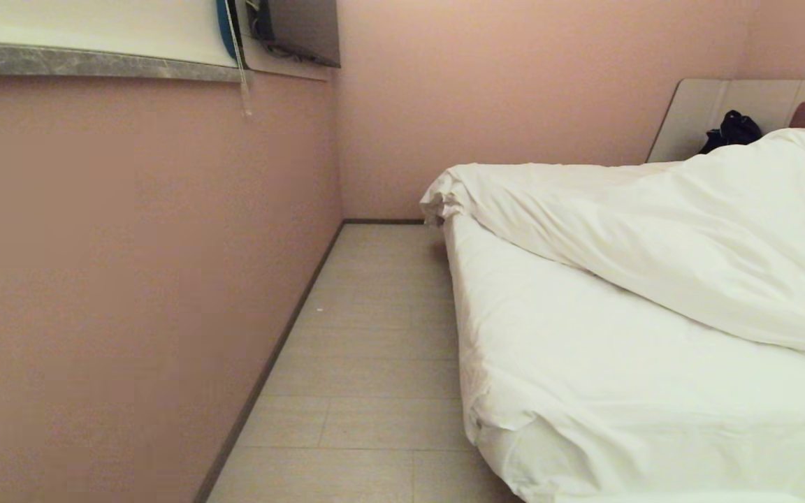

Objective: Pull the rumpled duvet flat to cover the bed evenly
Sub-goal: Hold the folded corner of the quilt

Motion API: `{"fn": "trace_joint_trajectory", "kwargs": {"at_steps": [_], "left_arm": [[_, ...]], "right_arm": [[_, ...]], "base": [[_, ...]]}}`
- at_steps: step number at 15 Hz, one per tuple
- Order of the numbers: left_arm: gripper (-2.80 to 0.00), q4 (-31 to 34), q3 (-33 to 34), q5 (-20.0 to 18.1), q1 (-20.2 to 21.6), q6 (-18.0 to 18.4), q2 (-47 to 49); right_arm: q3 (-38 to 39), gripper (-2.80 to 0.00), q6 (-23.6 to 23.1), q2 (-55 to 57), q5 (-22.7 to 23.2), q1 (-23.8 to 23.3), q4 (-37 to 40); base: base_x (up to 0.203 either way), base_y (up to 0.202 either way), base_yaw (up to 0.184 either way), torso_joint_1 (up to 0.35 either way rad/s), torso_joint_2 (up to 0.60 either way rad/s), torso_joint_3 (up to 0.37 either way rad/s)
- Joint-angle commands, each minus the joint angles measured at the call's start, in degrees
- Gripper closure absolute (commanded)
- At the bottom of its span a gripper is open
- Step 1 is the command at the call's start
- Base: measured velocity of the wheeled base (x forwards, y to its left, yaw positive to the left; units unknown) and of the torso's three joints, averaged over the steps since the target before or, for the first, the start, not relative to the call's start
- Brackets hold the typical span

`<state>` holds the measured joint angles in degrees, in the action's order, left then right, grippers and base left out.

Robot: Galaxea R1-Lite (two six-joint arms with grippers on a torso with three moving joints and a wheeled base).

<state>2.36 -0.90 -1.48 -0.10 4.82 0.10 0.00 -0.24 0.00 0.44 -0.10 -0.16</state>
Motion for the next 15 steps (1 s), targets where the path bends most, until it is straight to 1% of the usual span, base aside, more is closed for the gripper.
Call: {"fn": "trace_joint_trajectory", "kwargs": {"at_steps": [1, 4, 6, 15], "left_arm": [[0.0, -0.04, 0.02, -0.02, 0.01, 0.28, 0.06], [0.0, 0.01, 0.02, 0.0, 0.01, 0.37, 0.08], [0.0, 0.01, 0.02, -0.02, 0.01, 0.37, 0.08], [0.0, 0.01, 0.02, -0.02, 0.01, 0.63, 0.08]], "right_arm": [[0.0, 0.0, -0.02, 0.0, 0.07, 0.01, -0.02], [-0.08, 0.0, -0.02, 0.0, 0.08, 0.01, -0.02], [0.0, 0.0, -0.02, 0.0, 0.0, 0.01, -0.02], [0.0, 0.0, -0.02, 0.0, 0.08, 0.01, -0.02]], "base": [[0.0, 0.0, 0.0, 0.0, 0.0, 0.0], [0.0, 0.0, 0.0, 0.0, 0.0, 0.0], [0.004, -0.094, 0.007, -0.004, 0.0, 0.002], [0.0, -0.193, 0.001, 0.002, 0.0, 0.002]]}}
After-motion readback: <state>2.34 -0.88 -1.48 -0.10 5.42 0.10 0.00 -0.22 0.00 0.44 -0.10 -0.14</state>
